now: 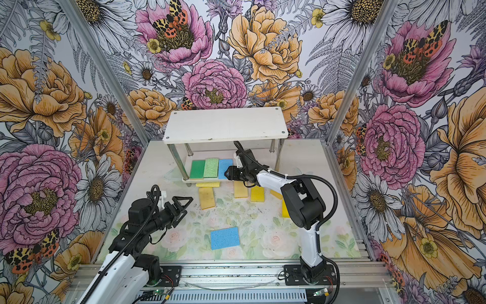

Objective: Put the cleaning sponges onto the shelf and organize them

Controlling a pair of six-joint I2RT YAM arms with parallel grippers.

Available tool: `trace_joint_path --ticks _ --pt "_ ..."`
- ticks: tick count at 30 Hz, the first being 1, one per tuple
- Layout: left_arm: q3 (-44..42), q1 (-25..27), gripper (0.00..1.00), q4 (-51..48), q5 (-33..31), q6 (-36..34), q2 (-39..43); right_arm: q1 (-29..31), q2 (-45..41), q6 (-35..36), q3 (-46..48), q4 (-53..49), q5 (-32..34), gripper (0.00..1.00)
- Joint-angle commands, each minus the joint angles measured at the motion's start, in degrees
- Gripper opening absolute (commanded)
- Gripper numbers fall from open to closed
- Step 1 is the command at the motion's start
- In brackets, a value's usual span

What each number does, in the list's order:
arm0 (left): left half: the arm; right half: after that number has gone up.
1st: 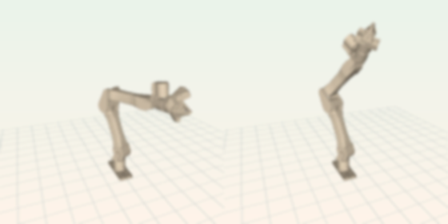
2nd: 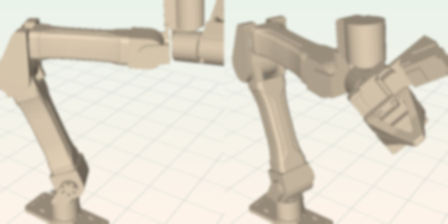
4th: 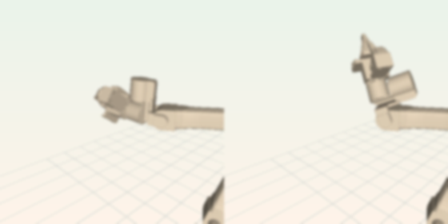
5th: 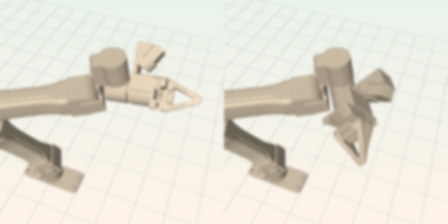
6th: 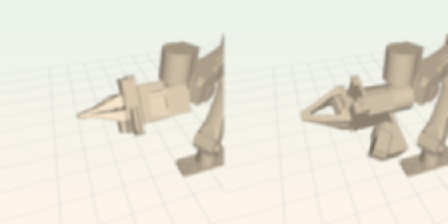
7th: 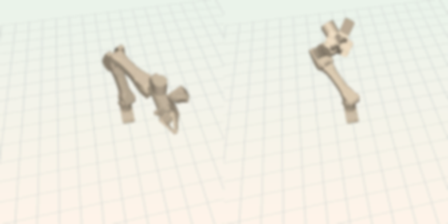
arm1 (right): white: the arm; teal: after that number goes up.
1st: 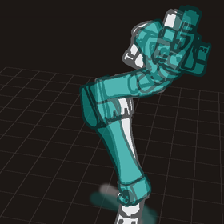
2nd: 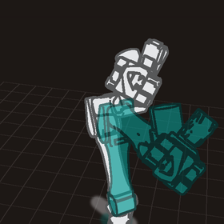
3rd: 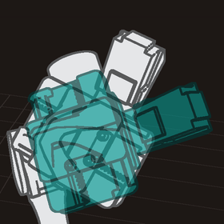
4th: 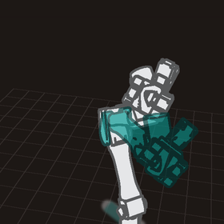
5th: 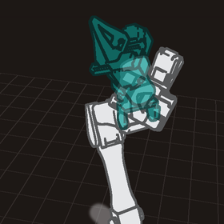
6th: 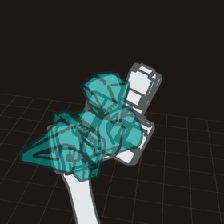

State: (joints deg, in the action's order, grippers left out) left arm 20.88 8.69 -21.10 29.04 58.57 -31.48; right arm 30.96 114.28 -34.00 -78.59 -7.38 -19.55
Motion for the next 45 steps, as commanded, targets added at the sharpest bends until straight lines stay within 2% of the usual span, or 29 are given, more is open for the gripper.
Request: trace_joint_path --ticks 1,6,11,14,19,24,27,30,33,38,45 --pt "-1.0 -0.5 0.95 1.2 0.9 0.6 0.9 0.3 1.5 1.8 0.6 -7.1 3.9 0.55" --pt "-1.5 -0.4 0.95 1.2 0.9 0.4 1.2 0.7 0.0 2.4 0.9 -7.2 5.2 0.56" --pt "-2.0 1.8 0.96 1.3 -1.4 0.2 0.8 2.7 -4.3 3.2 3.2 -6.7 10.6 0.58" --pt "-2.1 6.9 0.96 1.4 -5.9 -0.2 -0.7 5.6 -7.2 3.7 5.4 -4.6 16.0 0.61" --pt "-0.3 18.2 0.99 2.5 -13.5 -2.4 -6.8 8.4 -13.6 0.0 13.3 2.6 20.6 0.64" --pt "2.3 22.2 0.99 2.5 -14.4 -5.8 -12.7 10.7 -24.6 -6.2 23.1 5.2 21.5 0.64" --pt "3.7 23.2 0.99 3.7 -13.0 -7.5 -16.6 10.5 -30.4 -11.5 27.8 1.2 14.6 0.64" --pt "4.0 23.6 0.99 7.1 -10.8 -7.7 -20.4 10.5 -34.0 -16.3 31.4 -3.3 2.2 0.64" --pt "3.2 23.7 0.99 11.6 -9.7 -6.8 -23.1 12.0 -36.7 -21.6 37.3 -3.6 -9.7 0.64" --pt "2.1 24.0 0.99 18.7 -7.9 -4.9 -28.6 20.0 -41.1 -25.4 43.2 -3.9 -12.9 0.64" --pt "2.7 26.1 0.99 23.0 -8.1 -3.6 -33.6 29.7 -36.4 -26.4 43.1 -3.8 -12.0 0.64"
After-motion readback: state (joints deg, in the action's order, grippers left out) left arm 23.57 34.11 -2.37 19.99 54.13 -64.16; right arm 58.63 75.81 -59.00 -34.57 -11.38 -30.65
